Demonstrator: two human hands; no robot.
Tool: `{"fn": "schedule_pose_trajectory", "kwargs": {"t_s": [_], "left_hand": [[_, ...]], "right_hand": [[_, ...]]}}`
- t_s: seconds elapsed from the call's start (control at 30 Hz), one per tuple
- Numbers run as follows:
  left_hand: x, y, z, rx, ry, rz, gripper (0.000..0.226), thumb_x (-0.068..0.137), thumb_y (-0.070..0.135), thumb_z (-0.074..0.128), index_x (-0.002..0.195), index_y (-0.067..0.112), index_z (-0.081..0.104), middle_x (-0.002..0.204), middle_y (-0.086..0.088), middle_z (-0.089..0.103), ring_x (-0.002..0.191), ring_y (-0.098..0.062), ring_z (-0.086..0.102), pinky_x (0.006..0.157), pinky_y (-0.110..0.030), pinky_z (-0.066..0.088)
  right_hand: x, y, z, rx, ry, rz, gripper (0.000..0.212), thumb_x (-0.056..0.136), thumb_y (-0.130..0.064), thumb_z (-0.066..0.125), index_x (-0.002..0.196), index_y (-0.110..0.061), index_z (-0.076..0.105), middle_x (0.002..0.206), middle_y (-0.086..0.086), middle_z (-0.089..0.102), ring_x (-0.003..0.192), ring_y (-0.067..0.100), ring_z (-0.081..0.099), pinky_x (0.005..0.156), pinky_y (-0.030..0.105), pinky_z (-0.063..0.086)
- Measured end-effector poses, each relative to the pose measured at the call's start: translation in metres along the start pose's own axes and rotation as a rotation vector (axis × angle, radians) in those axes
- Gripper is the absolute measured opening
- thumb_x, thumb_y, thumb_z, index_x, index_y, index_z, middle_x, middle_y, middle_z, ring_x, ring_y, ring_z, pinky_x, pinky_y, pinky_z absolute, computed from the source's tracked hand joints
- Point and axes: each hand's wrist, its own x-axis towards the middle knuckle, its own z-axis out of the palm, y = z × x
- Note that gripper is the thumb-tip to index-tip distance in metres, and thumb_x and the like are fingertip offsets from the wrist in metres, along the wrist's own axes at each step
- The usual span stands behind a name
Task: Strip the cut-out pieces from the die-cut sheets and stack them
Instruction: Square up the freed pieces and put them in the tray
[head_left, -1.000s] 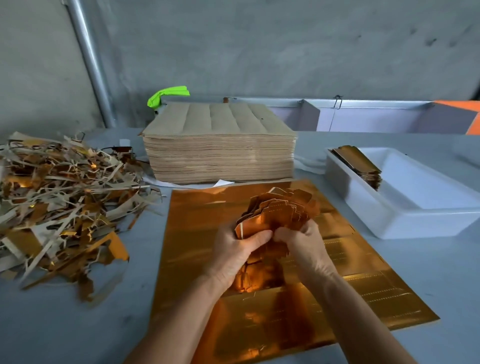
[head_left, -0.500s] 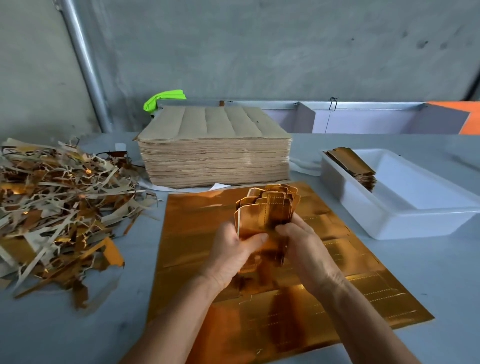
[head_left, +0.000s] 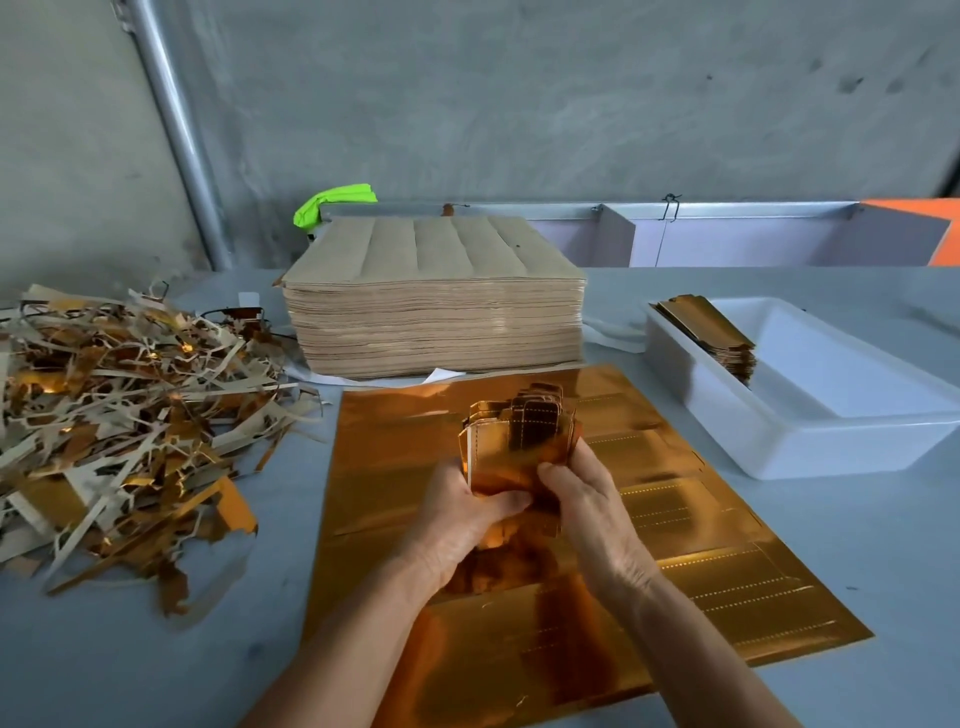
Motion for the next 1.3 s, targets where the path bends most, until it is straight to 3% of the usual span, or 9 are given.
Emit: {"fn": "schedule_pose_trajectory", "kwargs": {"t_s": [0.13, 0.2, 0.27, 0.4, 0.5, 0.73, 0.93, 1.13, 1.3], "left_hand": [[-0.001, -0.001, -0.003, 0.034, 0.015, -0.038, 0.018, 0.076, 0.022, 0.077, 0.092, 0.017, 0.069, 0.085, 0.001, 0.073, 0.082, -0.012, 0.069, 0.065, -0.015, 0.051], [0.0, 0.002, -0.007, 0.027, 0.022, -0.04, 0.025, 0.075, 0.025, 0.079, 0.096, 0.017, 0.068, 0.087, 0.001, 0.073, 0.085, -0.01, 0.068, 0.063, -0.013, 0.051], [-0.002, 0.002, -0.01, 0.033, 0.007, -0.061, 0.029, 0.075, 0.026, 0.078, 0.099, 0.016, 0.067, 0.091, -0.001, 0.072, 0.089, -0.013, 0.067, 0.074, -0.023, 0.055], [-0.01, 0.003, -0.009, 0.173, -0.025, -0.115, 0.025, 0.085, 0.027, 0.069, 0.104, 0.015, 0.059, 0.099, -0.008, 0.067, 0.096, -0.019, 0.063, 0.093, -0.043, 0.05], [-0.007, 0.022, -0.016, 0.484, -0.037, 0.055, 0.023, 0.09, 0.021, 0.062, 0.112, 0.02, 0.056, 0.103, 0.002, 0.062, 0.098, -0.013, 0.059, 0.085, -0.029, 0.049], [-0.014, 0.045, -0.018, 1.174, -0.136, 0.406, 0.041, 0.09, 0.005, 0.055, 0.126, 0.022, 0.046, 0.091, 0.005, 0.055, 0.075, -0.009, 0.054, 0.057, -0.015, 0.036], [-0.014, 0.026, -0.02, 0.971, -0.056, 0.372, 0.022, 0.085, 0.021, 0.068, 0.106, 0.026, 0.061, 0.094, 0.009, 0.063, 0.08, -0.005, 0.056, 0.064, -0.013, 0.042], [-0.014, 0.002, -0.021, 0.593, 0.227, 0.265, 0.026, 0.075, 0.026, 0.078, 0.099, 0.025, 0.067, 0.089, 0.017, 0.058, 0.08, 0.0, 0.055, 0.061, -0.004, 0.039], [-0.007, 0.006, -0.023, 0.651, 0.131, 0.42, 0.021, 0.075, 0.018, 0.078, 0.095, 0.018, 0.07, 0.093, 0.01, 0.062, 0.087, -0.006, 0.057, 0.073, -0.011, 0.045]], "right_hand": [[-0.004, 0.002, 0.006, 0.016, -0.024, 0.046, 0.033, 0.101, -0.014, 0.034, 0.119, -0.029, 0.058, 0.112, 0.005, 0.065, 0.104, 0.017, 0.063, 0.089, 0.038, 0.055], [-0.002, -0.002, 0.004, 0.013, -0.035, -0.001, 0.035, 0.1, -0.011, 0.035, 0.114, -0.029, 0.062, 0.107, 0.0, 0.068, 0.102, 0.013, 0.063, 0.088, 0.032, 0.054], [-0.004, -0.002, 0.004, 0.017, -0.032, 0.0, 0.036, 0.099, -0.012, 0.036, 0.108, -0.035, 0.063, 0.104, -0.004, 0.068, 0.101, 0.009, 0.063, 0.086, 0.028, 0.055], [-0.01, 0.007, 0.008, 0.07, -0.025, 0.154, 0.023, 0.098, -0.021, 0.042, 0.108, -0.031, 0.06, 0.106, 0.004, 0.068, 0.101, 0.022, 0.065, 0.089, 0.045, 0.054], [-0.003, 0.0, -0.002, 0.131, 0.059, 0.093, 0.027, 0.082, -0.035, 0.061, 0.108, -0.039, 0.056, 0.104, -0.005, 0.069, 0.102, 0.019, 0.064, 0.081, 0.038, 0.053], [-0.001, -0.004, -0.007, -0.1, 0.167, -0.13, 0.06, 0.065, -0.07, 0.058, 0.121, -0.055, 0.044, 0.133, -0.016, 0.046, 0.12, -0.001, 0.044, 0.09, 0.024, 0.038], [0.004, 0.019, -0.005, -0.193, 0.303, -0.022, 0.024, 0.082, -0.045, 0.066, 0.089, -0.023, 0.069, 0.088, -0.004, 0.069, 0.086, 0.011, 0.064, 0.069, 0.02, 0.046], [0.006, 0.027, -0.005, -0.119, 0.293, 0.043, 0.025, 0.083, -0.043, 0.066, 0.079, -0.019, 0.067, 0.081, 0.002, 0.07, 0.082, 0.021, 0.067, 0.075, 0.042, 0.056], [0.005, 0.022, -0.005, -0.117, 0.366, -0.02, 0.043, 0.074, -0.06, 0.059, 0.07, -0.017, 0.062, 0.069, -0.004, 0.063, 0.072, 0.011, 0.059, 0.065, 0.025, 0.046]]}}
